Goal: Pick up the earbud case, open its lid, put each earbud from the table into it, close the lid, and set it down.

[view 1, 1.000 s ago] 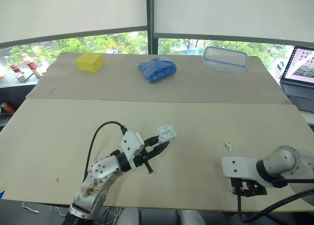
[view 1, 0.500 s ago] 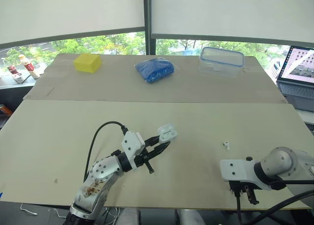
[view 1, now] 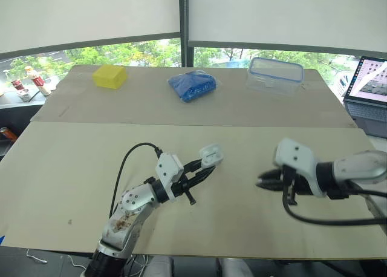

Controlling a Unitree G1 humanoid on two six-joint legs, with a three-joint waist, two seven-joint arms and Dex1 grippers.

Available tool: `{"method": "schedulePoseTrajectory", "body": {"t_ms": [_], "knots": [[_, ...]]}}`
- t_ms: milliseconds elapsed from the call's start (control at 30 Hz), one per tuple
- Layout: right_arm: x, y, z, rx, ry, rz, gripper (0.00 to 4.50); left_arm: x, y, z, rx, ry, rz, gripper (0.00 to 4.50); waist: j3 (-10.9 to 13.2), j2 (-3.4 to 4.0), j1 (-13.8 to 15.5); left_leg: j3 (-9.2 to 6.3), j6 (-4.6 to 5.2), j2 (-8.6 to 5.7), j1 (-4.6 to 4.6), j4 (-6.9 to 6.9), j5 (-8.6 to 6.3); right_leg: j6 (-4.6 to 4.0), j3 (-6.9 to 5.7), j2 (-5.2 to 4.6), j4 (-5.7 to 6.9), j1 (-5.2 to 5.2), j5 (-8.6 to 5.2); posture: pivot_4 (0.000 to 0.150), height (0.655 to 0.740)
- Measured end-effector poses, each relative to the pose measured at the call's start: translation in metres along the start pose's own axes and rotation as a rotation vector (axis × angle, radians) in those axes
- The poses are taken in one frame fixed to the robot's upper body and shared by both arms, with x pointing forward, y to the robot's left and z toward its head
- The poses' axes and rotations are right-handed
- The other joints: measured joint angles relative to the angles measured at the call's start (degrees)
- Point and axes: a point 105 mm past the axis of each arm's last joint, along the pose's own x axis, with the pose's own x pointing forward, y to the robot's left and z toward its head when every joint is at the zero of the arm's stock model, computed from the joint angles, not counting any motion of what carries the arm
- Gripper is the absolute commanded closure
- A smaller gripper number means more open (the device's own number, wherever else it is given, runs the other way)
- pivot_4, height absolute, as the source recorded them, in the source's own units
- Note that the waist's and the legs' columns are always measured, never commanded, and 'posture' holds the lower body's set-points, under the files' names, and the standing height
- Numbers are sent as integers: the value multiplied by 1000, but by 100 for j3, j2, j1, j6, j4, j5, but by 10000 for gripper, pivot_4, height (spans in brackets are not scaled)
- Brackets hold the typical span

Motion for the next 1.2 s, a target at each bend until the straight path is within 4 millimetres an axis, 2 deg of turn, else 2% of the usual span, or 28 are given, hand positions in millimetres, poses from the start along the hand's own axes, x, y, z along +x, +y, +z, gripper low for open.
{"method": "schedulePoseTrajectory", "body": {"t_ms": [200, 300, 400, 500, 767, 1200], "knots": [[26, 9, 43, 218, -435, -49, 41579, 12, 11, -1, -21, -10, 20, 39719, -2, 7, -6, -2, -1, -2, -2, 0, 1, 1, 0, 0, 24, -17, 0, 1500, 6859], [35, 12, 57, 296, -575, -79, 41579, 17, 12, 2, -20, -22, 14, 39719, -2, 10, -7, -1, -3, -4, -6, 1, 2, 1, 1, -3, 33, -24, 0, 1500, 6859], [38, 11, 63, 312, -630, -126, 41579, 19, 16, 3, -22, -21, 17, 39719, -3, 11, -15, -1, -5, -5, -5, 1, 3, 1, 1, -3, 34, -25, 0, 1500, 6859], [42, 10, 62, 313, -650, -163, 41579, 22, 17, 5, -26, -22, 14, 39719, -3, 12, -40, -1, -4, -4, -5, 0, 3, 0, 1, -1, 37, -29, 0, 1500, 6859], [54, 6, 39, 310, -596, -217, 41579, 23, 26, 11, -22, -39, 27, 39719, -3, 12, -78, -1, -4, -4, -6, 0, 3, 1, 2, -1, 36, -29, -1, 1500, 6859], [62, 6, 31, 301, -601, -239, 41579, 23, 25, 9, -28, -33, 19, 39719, -3, 12, -143, -1, -4, -4, -7, -1, 3, 1, 2, -1, 35, -29, -1, 1500, 6859]]}}
